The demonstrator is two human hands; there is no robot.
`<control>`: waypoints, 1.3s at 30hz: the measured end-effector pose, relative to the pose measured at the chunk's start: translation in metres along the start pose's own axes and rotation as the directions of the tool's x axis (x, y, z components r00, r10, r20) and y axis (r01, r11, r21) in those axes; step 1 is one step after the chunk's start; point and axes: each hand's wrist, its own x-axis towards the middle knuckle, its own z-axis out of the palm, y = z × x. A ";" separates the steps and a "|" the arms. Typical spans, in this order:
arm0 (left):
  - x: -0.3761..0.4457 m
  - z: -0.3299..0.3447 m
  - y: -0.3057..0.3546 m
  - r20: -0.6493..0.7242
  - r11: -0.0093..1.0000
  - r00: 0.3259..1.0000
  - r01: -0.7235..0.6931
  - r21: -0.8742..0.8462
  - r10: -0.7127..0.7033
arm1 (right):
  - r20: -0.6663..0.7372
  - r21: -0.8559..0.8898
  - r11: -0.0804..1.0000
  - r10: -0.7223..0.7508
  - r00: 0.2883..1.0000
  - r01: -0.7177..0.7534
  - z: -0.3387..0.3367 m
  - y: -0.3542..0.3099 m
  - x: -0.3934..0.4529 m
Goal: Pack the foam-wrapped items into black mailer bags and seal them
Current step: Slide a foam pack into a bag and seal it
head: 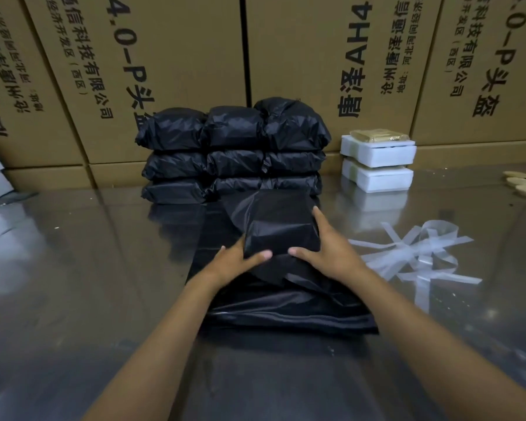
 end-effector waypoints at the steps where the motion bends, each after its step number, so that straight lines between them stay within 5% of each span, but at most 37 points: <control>1: 0.000 0.008 -0.010 -0.010 0.998 1.000 -0.023 0.050 0.024 | -0.062 -0.014 1.000 0.010 0.998 -0.011 0.009 0.011 -0.003; 4: 0.001 0.019 -0.022 -0.089 0.982 0.994 -0.053 0.183 0.070 | -0.181 0.055 0.996 0.082 0.980 -0.073 0.025 0.024 -0.009; 9: -0.011 0.017 -0.020 -0.115 0.974 0.990 -0.053 0.220 0.080 | -0.139 -0.001 0.997 0.073 0.988 -0.074 0.022 0.033 -0.014; 12: -0.030 -0.002 -0.020 -0.010 0.996 0.996 -0.085 -0.031 0.084 | -0.036 0.298 0.954 0.051 0.998 -0.038 0.005 0.043 -0.027; 14: -0.047 -0.017 -0.024 -0.047 0.972 0.996 -0.088 -0.219 0.080 | -0.087 0.419 0.908 0.035 0.996 0.005 -0.007 0.054 -0.044; 17: -0.076 -0.036 -0.038 -0.067 0.976 0.984 -0.173 -0.136 0.165 | -0.223 -0.006 0.983 -0.178 0.959 0.181 -0.027 0.076 -0.074; 19: -0.095 -0.045 -0.048 -0.016 0.978 0.983 -0.185 -0.094 0.184 | -0.128 -0.331 0.896 -0.354 0.926 0.297 -0.034 0.085 -0.092; 23: -0.115 -0.049 -0.063 0.128 0.979 0.972 -0.202 0.015 0.198 | 0.050 -0.500 0.779 -0.410 0.911 0.378 -0.032 0.076 -0.107; 27: -0.119 -0.036 -0.058 0.072 0.955 0.953 -0.297 0.014 0.295 | -0.017 -0.268 0.857 -0.460 0.888 0.440 -0.026 0.060 -0.106; 31: -0.116 -0.026 -0.033 -0.310 0.839 0.924 -0.346 -0.420 0.226 | -0.264 0.208 0.902 -0.321 0.910 0.378 -0.026 0.030 -0.099; 33: -0.113 -0.032 -0.017 -0.450 0.819 0.877 -0.378 -0.431 0.168 | -0.338 0.315 0.871 -0.267 0.903 0.376 -0.030 0.016 -0.094; 39: -0.109 -0.047 0.012 -0.567 0.765 0.799 -0.490 -0.417 0.203 | -0.486 0.482 0.801 -0.092 0.869 0.355 -0.048 -0.002 -0.084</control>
